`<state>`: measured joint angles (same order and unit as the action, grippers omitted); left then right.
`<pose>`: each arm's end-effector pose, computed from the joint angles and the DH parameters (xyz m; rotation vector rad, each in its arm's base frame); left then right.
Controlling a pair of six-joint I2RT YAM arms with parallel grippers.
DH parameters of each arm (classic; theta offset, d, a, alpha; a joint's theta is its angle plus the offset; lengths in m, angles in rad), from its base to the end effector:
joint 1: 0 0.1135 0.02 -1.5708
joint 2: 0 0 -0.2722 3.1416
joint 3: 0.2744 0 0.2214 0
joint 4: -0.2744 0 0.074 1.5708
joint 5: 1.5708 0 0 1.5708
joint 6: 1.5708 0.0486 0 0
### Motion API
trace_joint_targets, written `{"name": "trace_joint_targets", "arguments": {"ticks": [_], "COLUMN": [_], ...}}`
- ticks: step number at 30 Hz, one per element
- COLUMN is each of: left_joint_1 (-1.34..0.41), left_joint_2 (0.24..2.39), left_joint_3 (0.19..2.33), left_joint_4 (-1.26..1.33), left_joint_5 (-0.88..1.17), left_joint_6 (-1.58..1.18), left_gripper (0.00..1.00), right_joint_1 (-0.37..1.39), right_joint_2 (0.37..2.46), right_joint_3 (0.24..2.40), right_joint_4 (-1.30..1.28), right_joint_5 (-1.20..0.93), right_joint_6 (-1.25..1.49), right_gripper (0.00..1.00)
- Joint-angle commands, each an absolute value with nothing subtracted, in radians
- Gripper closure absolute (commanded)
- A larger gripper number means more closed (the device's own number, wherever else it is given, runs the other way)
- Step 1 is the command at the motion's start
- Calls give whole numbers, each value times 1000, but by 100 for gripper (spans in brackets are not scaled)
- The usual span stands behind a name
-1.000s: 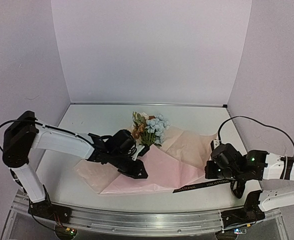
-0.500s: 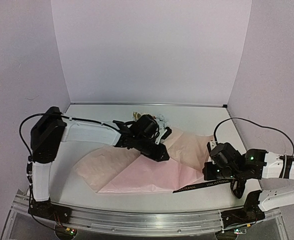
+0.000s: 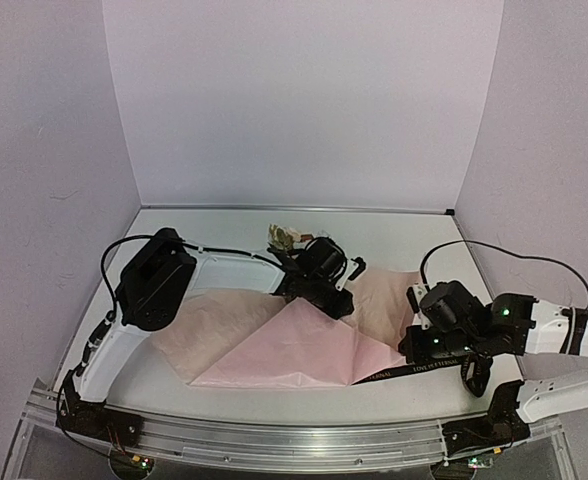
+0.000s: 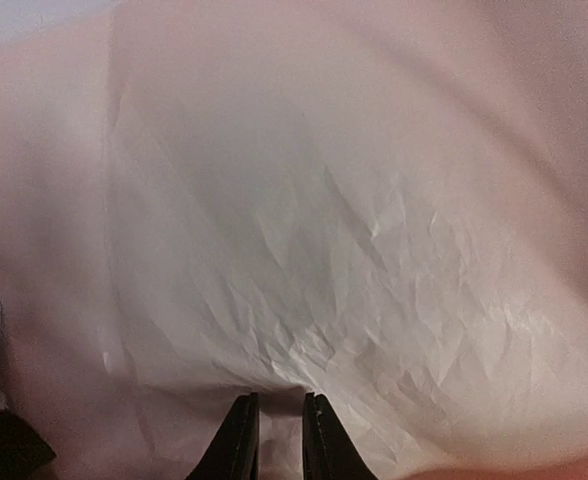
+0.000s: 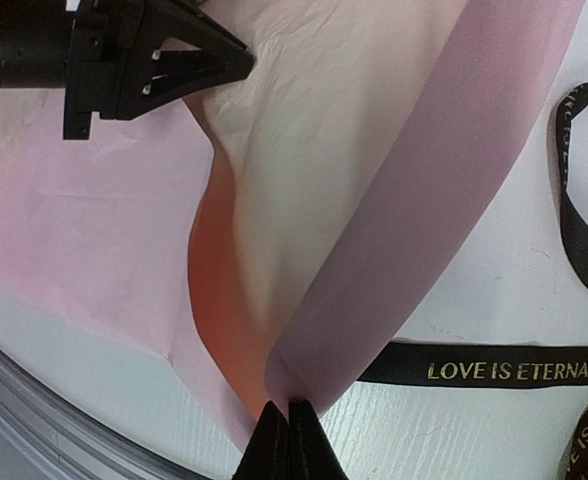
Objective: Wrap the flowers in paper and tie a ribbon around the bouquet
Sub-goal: Pick up the one-fourth-folded wrapping paper from the center of the board.
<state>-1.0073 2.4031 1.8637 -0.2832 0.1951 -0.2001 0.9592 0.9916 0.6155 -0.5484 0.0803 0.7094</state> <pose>0.2686 -0.4427 0.1496 1.0809 2.2840 -0.7662 0.0979 0.1329 0.2211 -0.2882 2.5755 0.5730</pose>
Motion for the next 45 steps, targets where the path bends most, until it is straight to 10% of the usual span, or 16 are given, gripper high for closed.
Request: {"name": "trace_joint_targets", "arguments": {"ticks": [1,28,45], "left_joint_1": [-1002,-946,-896], "left_joint_2": [2443,2280,1520], "left_joint_3": [1961,1942,972], "left_joint_4": [-264,-260,-315], "left_joint_5": [166,241,482], "left_joint_6": [-163,-211,-373], "left_gripper": [83,76,83], "right_joint_1": [965,968,978], "right_joint_2": [1018,1045,1108], "right_joint_3": [671,765,860], "right_joint_4": [-570,-710,-737], "right_joint_5": [58,120,195], "right_joint_6": [696,596,535], "right_gripper": [100,100,100]}}
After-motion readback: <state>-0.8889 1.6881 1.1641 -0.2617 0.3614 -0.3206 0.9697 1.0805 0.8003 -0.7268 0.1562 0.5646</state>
